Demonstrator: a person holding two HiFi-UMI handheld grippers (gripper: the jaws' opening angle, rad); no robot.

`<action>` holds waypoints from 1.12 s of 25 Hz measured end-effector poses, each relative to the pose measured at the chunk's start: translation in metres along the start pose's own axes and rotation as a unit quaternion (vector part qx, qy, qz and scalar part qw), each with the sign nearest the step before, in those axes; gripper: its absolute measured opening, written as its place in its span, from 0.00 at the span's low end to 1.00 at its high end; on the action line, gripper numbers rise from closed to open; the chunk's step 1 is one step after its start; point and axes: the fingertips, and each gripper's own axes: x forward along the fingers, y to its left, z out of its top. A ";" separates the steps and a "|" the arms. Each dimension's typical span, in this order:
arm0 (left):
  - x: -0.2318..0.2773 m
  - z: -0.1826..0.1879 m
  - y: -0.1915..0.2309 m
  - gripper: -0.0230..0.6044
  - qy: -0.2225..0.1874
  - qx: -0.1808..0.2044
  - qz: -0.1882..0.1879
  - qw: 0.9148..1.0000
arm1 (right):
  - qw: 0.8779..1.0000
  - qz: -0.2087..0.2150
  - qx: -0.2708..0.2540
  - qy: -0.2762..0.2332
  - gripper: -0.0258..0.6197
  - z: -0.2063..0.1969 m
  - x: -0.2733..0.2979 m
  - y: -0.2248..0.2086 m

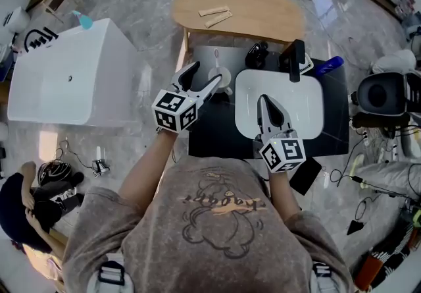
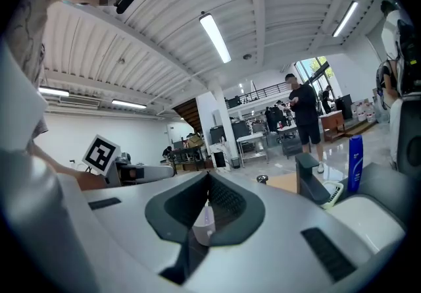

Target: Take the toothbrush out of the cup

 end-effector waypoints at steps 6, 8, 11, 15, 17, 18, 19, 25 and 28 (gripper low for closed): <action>0.033 -0.023 0.016 0.54 0.037 -0.012 -0.015 0.999 | 1.000 -0.010 0.001 0.001 0.04 0.000 0.001 -0.004; 0.044 -0.032 0.023 0.54 0.051 -0.012 -0.014 0.998 | 1.000 -0.015 0.001 0.005 0.04 -0.001 0.000 -0.007; 0.059 -0.045 0.036 0.54 0.070 -0.019 -0.007 0.997 | 1.000 -0.024 0.003 0.009 0.04 -0.005 0.000 -0.014; 0.075 -0.067 0.051 0.54 0.101 -0.034 0.001 0.994 | 0.999 -0.035 0.007 0.014 0.04 -0.010 -0.002 -0.022; 0.082 -0.077 0.057 0.54 0.114 -0.041 0.003 0.993 | 0.999 -0.039 0.009 0.017 0.04 -0.013 -0.001 -0.024; 0.085 -0.081 0.059 0.54 0.121 -0.043 0.001 0.992 | 0.999 -0.041 0.011 0.018 0.04 -0.015 -0.001 -0.025; 0.088 -0.084 0.060 0.53 0.128 -0.044 -0.001 0.991 | 0.999 -0.043 0.012 0.020 0.04 -0.016 0.000 -0.026; 0.105 -0.098 0.059 0.49 0.157 -0.040 -0.015 0.987 | 0.998 -0.048 0.016 0.029 0.04 -0.021 0.001 -0.030; 0.110 -0.102 0.060 0.42 0.170 -0.034 -0.018 0.985 | 0.998 -0.051 0.016 0.032 0.04 -0.023 0.002 -0.032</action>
